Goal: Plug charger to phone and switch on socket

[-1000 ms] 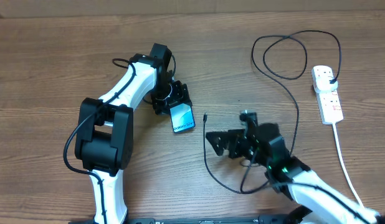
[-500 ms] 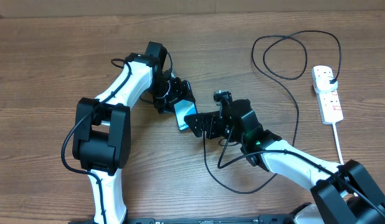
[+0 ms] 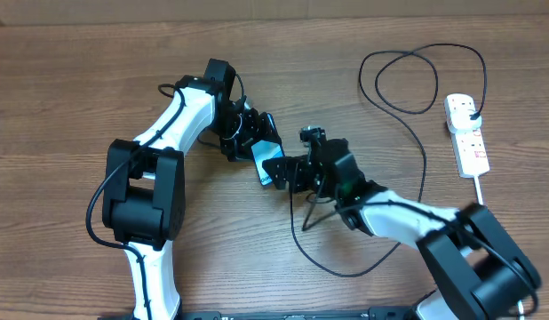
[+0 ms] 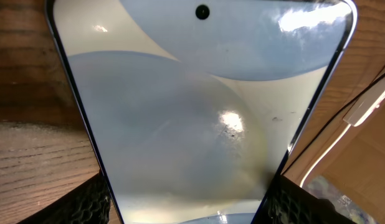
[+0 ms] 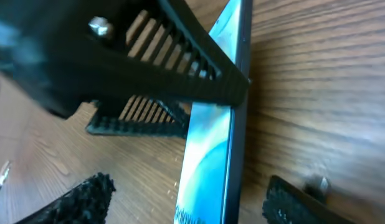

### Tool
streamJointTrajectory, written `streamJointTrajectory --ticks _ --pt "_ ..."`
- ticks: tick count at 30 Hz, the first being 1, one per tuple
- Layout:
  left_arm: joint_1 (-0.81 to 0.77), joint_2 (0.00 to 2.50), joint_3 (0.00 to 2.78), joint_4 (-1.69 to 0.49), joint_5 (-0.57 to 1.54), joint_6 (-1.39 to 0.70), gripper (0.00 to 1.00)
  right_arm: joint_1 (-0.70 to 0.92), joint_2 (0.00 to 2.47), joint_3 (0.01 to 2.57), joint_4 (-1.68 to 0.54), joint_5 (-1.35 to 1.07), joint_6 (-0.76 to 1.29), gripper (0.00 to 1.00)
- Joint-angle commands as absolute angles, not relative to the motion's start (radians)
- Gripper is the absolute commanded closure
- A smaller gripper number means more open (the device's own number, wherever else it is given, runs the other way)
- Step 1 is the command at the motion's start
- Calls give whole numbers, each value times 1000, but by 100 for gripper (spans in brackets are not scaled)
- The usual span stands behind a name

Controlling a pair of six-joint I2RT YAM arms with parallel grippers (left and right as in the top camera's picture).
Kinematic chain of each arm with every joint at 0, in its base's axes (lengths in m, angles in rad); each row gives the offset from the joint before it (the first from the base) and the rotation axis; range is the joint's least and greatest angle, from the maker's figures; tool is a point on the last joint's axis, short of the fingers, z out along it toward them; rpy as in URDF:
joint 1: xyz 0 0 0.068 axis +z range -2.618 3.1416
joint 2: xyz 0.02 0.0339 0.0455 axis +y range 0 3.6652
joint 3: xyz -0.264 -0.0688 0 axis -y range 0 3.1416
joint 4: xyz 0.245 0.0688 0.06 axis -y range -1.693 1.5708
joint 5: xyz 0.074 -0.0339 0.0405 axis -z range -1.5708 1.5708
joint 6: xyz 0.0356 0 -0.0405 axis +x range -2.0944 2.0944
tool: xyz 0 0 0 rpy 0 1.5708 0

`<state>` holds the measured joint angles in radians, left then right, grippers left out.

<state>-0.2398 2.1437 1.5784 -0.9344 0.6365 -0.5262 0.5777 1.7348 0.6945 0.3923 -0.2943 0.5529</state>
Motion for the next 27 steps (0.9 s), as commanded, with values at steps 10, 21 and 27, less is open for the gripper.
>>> streamJointTrajectory --ticks 10,21,27 --pt "-234 2152 1605 -892 720 -566 74 583 1789 784 373 -342 553 63" --pt "-234 2152 1605 -889 703 -564 66 583 1788 785 358 -353 580 96" --pt "-233 2129 1606 -889 704 -500 10 552 1751 788 343 -384 584 96"
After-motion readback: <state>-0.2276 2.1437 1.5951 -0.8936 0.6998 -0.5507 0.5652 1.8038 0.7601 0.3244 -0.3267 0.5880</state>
